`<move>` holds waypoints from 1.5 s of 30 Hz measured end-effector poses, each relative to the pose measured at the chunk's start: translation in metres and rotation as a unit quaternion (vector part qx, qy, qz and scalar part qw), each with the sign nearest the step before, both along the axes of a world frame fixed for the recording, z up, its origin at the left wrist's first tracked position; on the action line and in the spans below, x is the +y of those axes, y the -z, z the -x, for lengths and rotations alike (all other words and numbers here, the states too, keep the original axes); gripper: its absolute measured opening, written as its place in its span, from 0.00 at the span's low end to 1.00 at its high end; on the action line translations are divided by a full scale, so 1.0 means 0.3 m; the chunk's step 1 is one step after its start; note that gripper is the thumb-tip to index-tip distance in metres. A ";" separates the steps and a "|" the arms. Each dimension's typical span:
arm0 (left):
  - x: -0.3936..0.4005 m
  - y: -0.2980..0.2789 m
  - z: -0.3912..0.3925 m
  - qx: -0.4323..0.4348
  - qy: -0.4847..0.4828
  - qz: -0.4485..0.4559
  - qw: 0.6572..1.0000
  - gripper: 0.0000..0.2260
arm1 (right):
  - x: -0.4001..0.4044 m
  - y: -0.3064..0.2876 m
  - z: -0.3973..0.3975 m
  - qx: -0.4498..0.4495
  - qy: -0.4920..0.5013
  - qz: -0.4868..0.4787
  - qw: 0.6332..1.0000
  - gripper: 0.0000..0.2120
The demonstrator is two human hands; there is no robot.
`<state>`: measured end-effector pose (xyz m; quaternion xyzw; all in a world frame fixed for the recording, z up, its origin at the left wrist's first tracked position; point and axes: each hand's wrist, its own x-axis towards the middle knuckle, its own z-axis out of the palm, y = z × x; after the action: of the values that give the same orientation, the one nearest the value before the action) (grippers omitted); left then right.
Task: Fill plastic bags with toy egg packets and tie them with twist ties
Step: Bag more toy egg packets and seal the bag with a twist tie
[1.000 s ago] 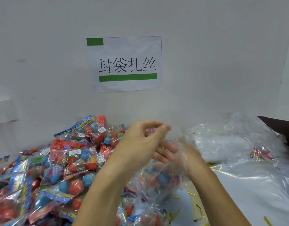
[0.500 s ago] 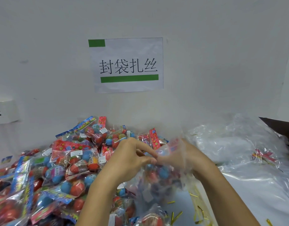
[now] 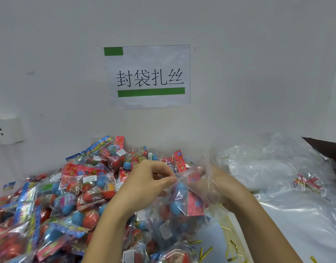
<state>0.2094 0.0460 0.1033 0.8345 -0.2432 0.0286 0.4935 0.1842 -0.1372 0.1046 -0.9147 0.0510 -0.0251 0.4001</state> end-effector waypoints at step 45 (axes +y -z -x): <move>0.086 0.079 -0.064 0.000 0.003 -0.137 0.991 0.10 | 0.034 0.082 -0.049 0.067 -0.056 -0.098 0.991 0.10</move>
<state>0.2286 0.0717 0.0795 0.8934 -0.2479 -0.0062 0.3747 0.1990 -0.1270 0.0800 -0.8720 0.0284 0.0643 0.4844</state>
